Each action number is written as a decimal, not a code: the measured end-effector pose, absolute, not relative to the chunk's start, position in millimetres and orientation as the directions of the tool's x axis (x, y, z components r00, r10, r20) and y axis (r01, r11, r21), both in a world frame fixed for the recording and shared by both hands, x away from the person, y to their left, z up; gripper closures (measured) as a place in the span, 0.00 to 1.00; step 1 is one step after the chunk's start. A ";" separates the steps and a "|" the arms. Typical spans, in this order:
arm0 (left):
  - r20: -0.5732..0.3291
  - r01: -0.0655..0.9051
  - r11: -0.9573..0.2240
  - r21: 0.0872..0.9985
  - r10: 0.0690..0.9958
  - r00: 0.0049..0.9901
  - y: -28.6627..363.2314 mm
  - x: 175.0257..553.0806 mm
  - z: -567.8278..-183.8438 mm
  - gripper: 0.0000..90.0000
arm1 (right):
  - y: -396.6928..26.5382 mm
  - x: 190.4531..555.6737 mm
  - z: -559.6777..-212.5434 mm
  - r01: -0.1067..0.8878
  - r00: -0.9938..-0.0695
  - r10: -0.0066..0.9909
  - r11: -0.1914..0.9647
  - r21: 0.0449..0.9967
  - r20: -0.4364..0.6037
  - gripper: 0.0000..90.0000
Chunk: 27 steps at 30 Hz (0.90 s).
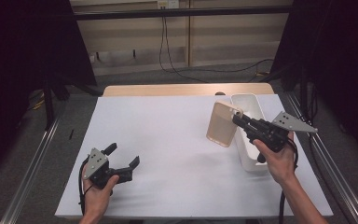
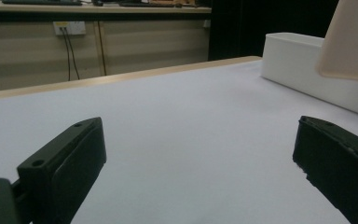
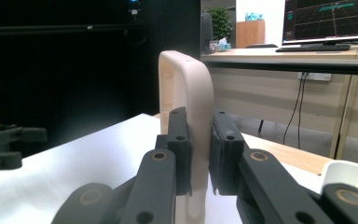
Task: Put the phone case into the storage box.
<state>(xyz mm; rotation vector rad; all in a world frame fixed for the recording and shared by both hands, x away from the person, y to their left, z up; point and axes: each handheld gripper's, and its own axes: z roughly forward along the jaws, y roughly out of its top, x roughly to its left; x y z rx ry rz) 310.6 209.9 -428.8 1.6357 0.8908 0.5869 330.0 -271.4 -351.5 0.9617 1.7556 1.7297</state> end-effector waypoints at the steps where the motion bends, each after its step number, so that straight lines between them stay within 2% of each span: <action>1: -0.082 0.242 -0.079 0.967 0.803 0.590 212.0 310.2 -428.3 0.03 | -272.6 331.1 -350.2 0.140 -0.627 0.768 -0.056 0.989 0.132 0.90; 27: -0.092 0.253 -0.082 0.964 0.790 0.607 216.2 307.6 -429.4 0.03 | -315.0 355.3 -320.1 0.096 -0.587 0.802 -0.065 0.993 0.109 0.90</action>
